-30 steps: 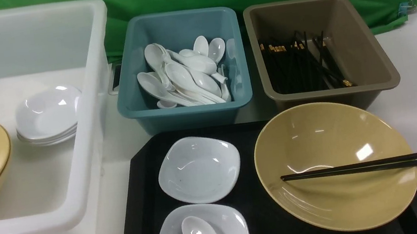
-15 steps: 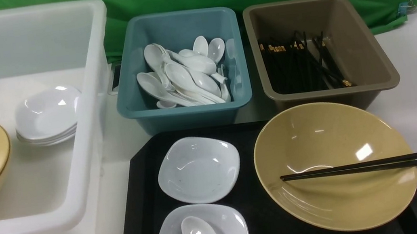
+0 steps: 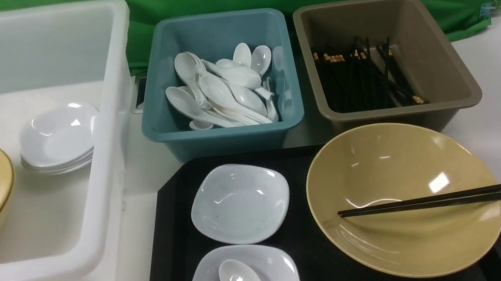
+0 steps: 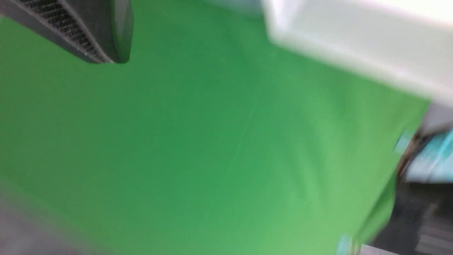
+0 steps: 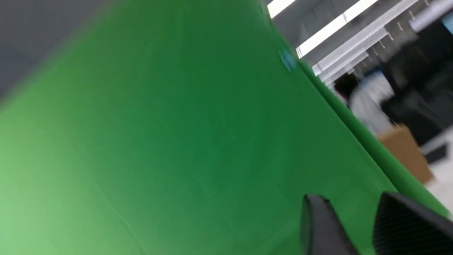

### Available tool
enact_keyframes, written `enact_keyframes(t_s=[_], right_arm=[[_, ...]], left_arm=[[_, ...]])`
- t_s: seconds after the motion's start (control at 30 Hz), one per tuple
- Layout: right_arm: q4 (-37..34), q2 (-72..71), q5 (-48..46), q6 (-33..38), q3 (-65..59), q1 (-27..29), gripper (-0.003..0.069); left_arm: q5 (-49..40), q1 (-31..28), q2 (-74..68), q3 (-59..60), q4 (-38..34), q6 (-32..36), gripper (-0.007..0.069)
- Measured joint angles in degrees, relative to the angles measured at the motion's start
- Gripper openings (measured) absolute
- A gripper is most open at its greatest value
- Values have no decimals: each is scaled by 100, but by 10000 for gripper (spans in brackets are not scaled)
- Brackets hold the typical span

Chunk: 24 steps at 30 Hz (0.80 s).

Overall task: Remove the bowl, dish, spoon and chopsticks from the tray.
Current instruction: Use the right arm to grab the chopsticks

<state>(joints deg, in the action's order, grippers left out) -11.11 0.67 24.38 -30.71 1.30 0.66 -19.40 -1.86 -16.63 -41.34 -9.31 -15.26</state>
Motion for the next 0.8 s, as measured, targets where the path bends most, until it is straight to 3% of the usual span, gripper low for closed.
enact_keyframes(t_s=[0.07, 0.13, 0.17, 0.2, 0.27, 0.43, 0.57, 0.63, 0.73, 0.8], right_arm=[[862, 265, -1636, -66, 897, -178, 71], [1311, 677, -2750, 173, 1549, -367, 30], [1495, 1163, -3768, 689, 2169, -596, 11], [1495, 1163, -3906, 766, 2255, -632, 8], [1545, 2295, -5446, 1598, 3230, -1102, -2], [1559, 4721, -7941, 2867, 4834, -2067, -6], [1446, 6508, -8855, 4310, 5880, -2567, -8], [1408, 6910, -8938, 4639, 6129, -2669, -8], [1384, 7748, -8948, 5104, 6648, -2824, 18], [1385, 8252, -8936, 5363, 6816, -2858, 99]], left_arm=[[-1174, 0, -726, -505, -162, 650, 3], [-1838, 0, -1238, -724, -370, 1118, 3], [-2219, 0, -1541, -804, -481, 1439, 3], [-2329, 0, -1661, -823, -527, 1576, 3], [-2872, 0, -2343, -857, -651, 2318, 3], [-3277, 0, -3391, -857, -1102, 3041, 3], [-3535, 105, -3930, -857, -2078, 3737, 3], [-3540, 240, -4041, -857, -2228, 3861, 0], [-3540, 994, -4402, -919, -2234, 3924, -8], [-3566, 1782, -4748, -1095, -1929, 3585, -9]])
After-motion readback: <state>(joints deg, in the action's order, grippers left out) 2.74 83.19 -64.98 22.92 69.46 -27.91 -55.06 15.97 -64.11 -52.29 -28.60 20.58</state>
